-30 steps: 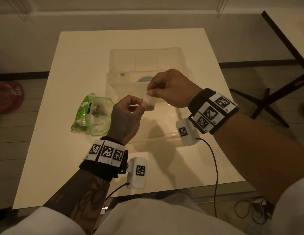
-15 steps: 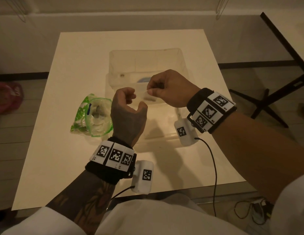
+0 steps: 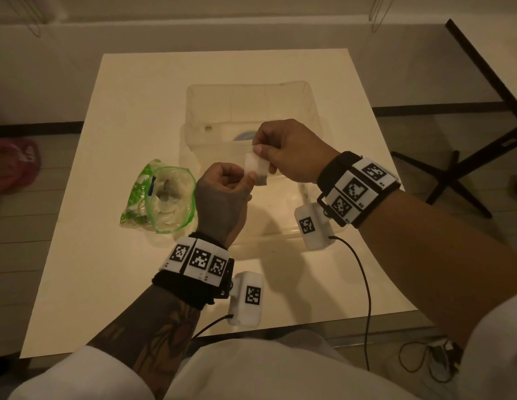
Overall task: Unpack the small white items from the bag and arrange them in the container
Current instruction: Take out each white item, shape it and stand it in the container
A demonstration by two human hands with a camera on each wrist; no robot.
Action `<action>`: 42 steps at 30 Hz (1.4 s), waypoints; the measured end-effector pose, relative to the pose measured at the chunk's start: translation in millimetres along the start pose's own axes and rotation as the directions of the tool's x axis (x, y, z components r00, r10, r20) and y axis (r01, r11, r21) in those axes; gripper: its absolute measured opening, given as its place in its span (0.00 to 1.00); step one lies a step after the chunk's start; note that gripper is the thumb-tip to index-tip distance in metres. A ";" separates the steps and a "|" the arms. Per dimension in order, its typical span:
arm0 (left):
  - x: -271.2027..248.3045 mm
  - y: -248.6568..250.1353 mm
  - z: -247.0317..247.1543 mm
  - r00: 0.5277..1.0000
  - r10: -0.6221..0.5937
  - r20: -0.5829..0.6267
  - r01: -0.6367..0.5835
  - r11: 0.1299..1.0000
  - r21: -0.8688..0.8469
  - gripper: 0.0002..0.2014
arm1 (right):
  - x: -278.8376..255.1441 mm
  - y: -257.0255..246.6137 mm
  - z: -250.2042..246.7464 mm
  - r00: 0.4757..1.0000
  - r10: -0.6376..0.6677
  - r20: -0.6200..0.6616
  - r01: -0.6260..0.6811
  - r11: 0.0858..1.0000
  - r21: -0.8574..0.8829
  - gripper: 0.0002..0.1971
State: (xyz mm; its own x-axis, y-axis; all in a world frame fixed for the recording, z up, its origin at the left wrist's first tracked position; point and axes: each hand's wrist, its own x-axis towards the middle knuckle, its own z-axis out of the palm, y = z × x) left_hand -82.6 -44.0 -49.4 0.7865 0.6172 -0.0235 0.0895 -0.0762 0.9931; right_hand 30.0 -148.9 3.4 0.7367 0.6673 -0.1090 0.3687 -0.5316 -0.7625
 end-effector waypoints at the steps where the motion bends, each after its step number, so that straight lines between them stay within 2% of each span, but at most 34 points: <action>1: 0.0 0.4 0.7 1.000 -0.012 0.001 0.012 1.000 -0.010 0.08 | 0.1 0.3 0.1 1.000 -0.001 -0.002 0.001 1.000 0.001 0.04; 7: 1.1 2.1 2.0 0.996 -0.090 0.021 0.091 0.990 -0.105 0.06 | 1.8 2.9 2.5 1.000 0.005 -0.002 -0.005 0.999 0.033 0.03; 12: 0.5 1.9 1.1 0.999 -0.037 0.030 0.039 0.998 -0.042 0.03 | 3.2 5.5 4.1 1.000 0.003 -0.007 -0.003 1.000 0.011 0.04; 14: 0.0 1.1 0.3 0.998 -0.042 0.044 0.043 0.999 -0.020 0.06 | 4.2 6.8 5.8 1.000 -0.004 -0.014 0.004 1.000 -0.016 0.04; 17: 1.3 -0.6 -1.4 0.990 -0.107 0.094 0.113 0.991 -0.068 0.09 | 5.3 6.6 6.4 0.999 -0.025 -0.026 0.024 0.999 -0.037 0.04; 22: 4.4 0.0 -5.8 0.970 -0.180 0.162 0.198 0.975 -0.098 0.13 | 1.6 0.8 4.5 0.998 -0.049 0.046 0.050 0.999 -0.007 0.04; 26: 7.0 6.0 -9.5 0.932 -0.250 0.262 0.279 0.957 -0.080 0.17 | 1.4 -0.4 3.5 0.994 -0.047 0.101 0.049 0.999 -0.013 0.04; 29: 9.8 6.6 -13.4 0.907 -0.234 0.351 0.251 0.968 -0.001 0.13 | 0.8 -0.5 1.0 0.989 -0.048 0.141 0.052 0.998 -0.023 0.04; 32: 12.7 7.4 -16.2 0.897 -0.242 0.371 0.264 0.964 -0.010 0.09 | 0.0 -1.1 -0.7 0.988 -0.045 0.147 0.048 0.999 -0.019 0.04; 37: 11.3 13.9 -15.6 0.833 -0.271 0.483 0.328 0.944 -0.035 0.11 | -0.4 -3.0 -1.8 0.984 -0.048 0.171 0.046 0.999 0.017 0.04; 42: 10.4 13.5 -16.3 0.801 -0.311 0.512 0.397 0.916 -0.064 0.07 | -2.0 -1.9 -2.5 0.988 -0.035 0.153 0.036 0.999 -0.005 0.05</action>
State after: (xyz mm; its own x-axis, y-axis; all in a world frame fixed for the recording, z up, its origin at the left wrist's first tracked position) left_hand -83.1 -25.9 -34.4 0.9147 0.1171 -0.3868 0.3549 0.2252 0.9074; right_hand 29.2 -150.6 6.6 0.6280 0.7574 -0.1789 0.3977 -0.5099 -0.7628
